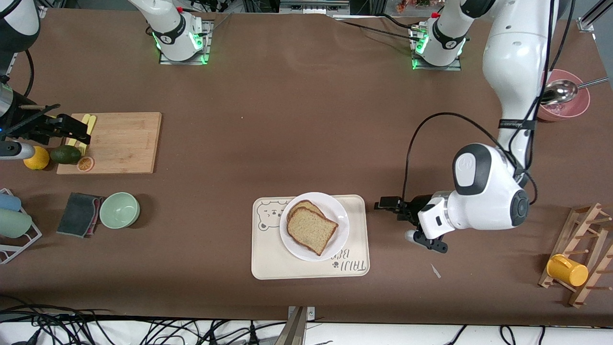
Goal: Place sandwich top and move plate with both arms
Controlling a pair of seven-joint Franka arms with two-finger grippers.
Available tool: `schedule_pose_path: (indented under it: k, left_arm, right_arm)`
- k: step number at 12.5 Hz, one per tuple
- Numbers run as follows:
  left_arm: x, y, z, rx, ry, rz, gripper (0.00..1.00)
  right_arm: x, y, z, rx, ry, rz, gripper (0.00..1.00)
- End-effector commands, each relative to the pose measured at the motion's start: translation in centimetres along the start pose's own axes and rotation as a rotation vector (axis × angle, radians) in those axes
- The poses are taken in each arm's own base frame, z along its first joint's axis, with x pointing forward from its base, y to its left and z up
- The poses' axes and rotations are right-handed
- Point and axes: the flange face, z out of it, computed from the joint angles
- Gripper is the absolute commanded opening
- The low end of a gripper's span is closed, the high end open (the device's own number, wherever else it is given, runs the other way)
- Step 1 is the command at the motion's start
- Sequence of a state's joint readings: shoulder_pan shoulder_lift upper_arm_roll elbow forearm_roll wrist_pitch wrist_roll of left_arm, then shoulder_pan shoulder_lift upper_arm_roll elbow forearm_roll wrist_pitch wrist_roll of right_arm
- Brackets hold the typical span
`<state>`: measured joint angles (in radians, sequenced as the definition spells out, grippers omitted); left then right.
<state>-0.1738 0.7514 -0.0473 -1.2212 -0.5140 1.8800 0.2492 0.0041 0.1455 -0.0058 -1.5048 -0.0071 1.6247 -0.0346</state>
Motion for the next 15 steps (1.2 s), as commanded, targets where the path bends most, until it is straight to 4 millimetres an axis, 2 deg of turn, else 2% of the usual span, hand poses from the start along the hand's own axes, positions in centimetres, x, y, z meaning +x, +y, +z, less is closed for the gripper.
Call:
schedule_pose_path:
  k: [1, 3, 6, 9, 11, 15]
  left_arm:
    - [-2.2, 0.7, -4.8, 0.127, -0.063, 0.01, 1.0]
    - [-3.8, 1.4, -8.6, 0.194, -0.105, 0.028, 1.0]
    - [-6.9, 3.6, -14.8, 0.366, -0.16, 0.038, 1.0]
    - [-9.5, 6.4, -19.6, 0.47, -0.141, 0.005, 1.0]
    - [-12.6, 7.6, -22.4, 0.544, -0.126, 0.007, 1.0]
    - [-18.5, 6.7, -27.3, 0.56, -0.054, -0.043, 1.0]
  right_arm:
    - [0.1, 0.2, -0.8, -0.012, 0.017, -0.015, 1.0]
    - [0.1, 0.3, -1.2, -0.011, 0.025, -0.015, 1.0]
    - [0.6, 0.5, -1.5, -0.008, 0.027, -0.013, 1.0]
    - [0.5, 0.2, -1.6, -0.003, 0.028, -0.014, 1.0]
    - [0.5, -0.1, -1.8, -0.006, 0.032, -0.019, 1.0]
    - [0.3, 0.4, -1.9, -0.004, 0.032, 0.024, 1.0]
